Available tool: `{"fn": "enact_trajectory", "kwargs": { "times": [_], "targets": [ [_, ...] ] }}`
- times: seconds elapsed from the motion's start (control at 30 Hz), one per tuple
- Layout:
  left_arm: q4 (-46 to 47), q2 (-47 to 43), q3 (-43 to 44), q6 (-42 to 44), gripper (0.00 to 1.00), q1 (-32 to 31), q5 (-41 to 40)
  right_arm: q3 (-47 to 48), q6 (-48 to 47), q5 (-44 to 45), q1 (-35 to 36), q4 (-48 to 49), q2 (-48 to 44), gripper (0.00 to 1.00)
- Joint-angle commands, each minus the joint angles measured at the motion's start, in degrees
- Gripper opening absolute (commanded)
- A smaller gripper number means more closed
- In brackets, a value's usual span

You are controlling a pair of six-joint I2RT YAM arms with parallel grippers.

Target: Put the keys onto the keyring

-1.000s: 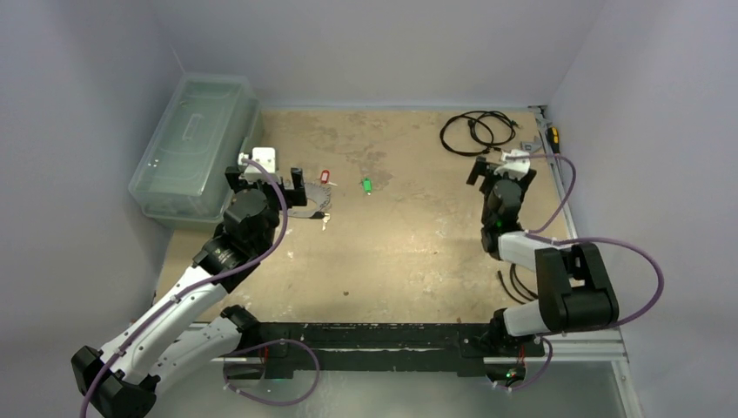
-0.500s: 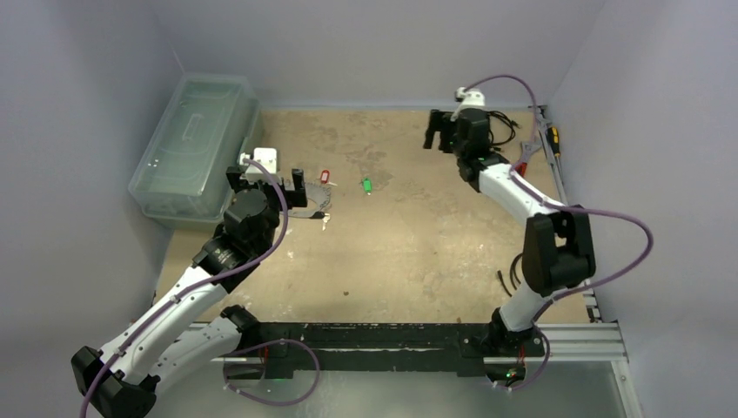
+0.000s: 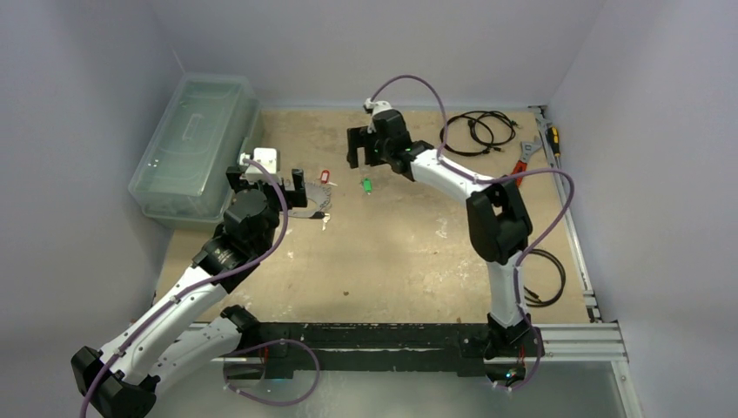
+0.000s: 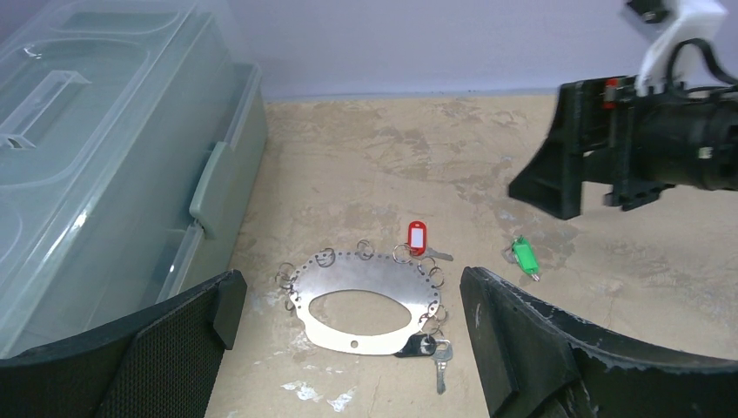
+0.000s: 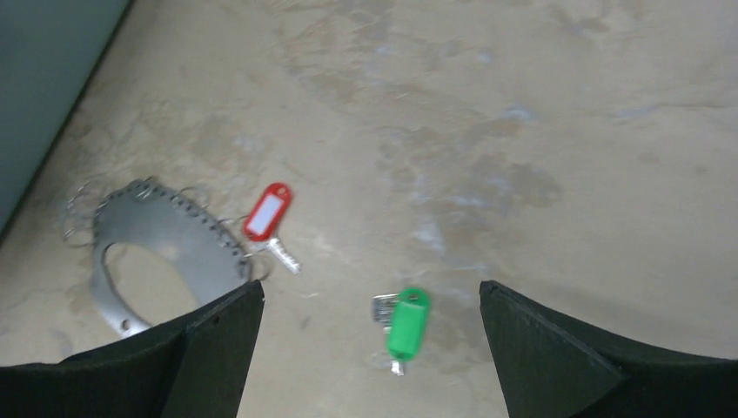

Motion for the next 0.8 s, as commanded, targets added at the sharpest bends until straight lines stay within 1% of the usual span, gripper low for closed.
{"fn": "enact_trajectory", "kwargs": {
  "times": [0.0, 0.07, 0.17, 0.23, 0.4, 0.63, 0.77],
  "targets": [
    [0.9, -0.7, 1.1, 0.7, 0.99, 0.2, 0.2, 8.3, 0.9, -2.6, 4.4, -2.8, 4.1, 0.96],
    [0.9, -0.8, 1.1, 0.7, 0.99, 0.2, 0.2, 10.5, 1.2, -2.6, 5.8, -3.4, 6.2, 0.93],
    [0.9, -0.8, 1.1, 0.8, 0.99, 0.2, 0.3, 13.1, 2.7, -3.7, 7.1, -3.7, 8.9, 0.84],
    [0.9, -0.8, 1.1, 0.9, 0.99, 0.2, 0.3, 13.9, 4.1, -4.9, 7.6, -3.4, 10.2, 0.81],
    [0.9, -0.8, 1.2, 0.8, 0.99, 0.2, 0.6, 13.1, 7.3, -5.3, 8.7, -2.0, 11.5, 0.73],
    [0.8, -1.1, 1.2, 0.8, 0.98, 0.2, 0.9, 11.2, 10.3, -7.5, 8.9, 0.1, 13.0, 0.53],
    [0.8, -1.2, 1.2, 0.8, 0.98, 0.2, 0.9, 10.6, 11.6, -8.0, 8.8, 1.2, 13.9, 0.51]
  ]
}}
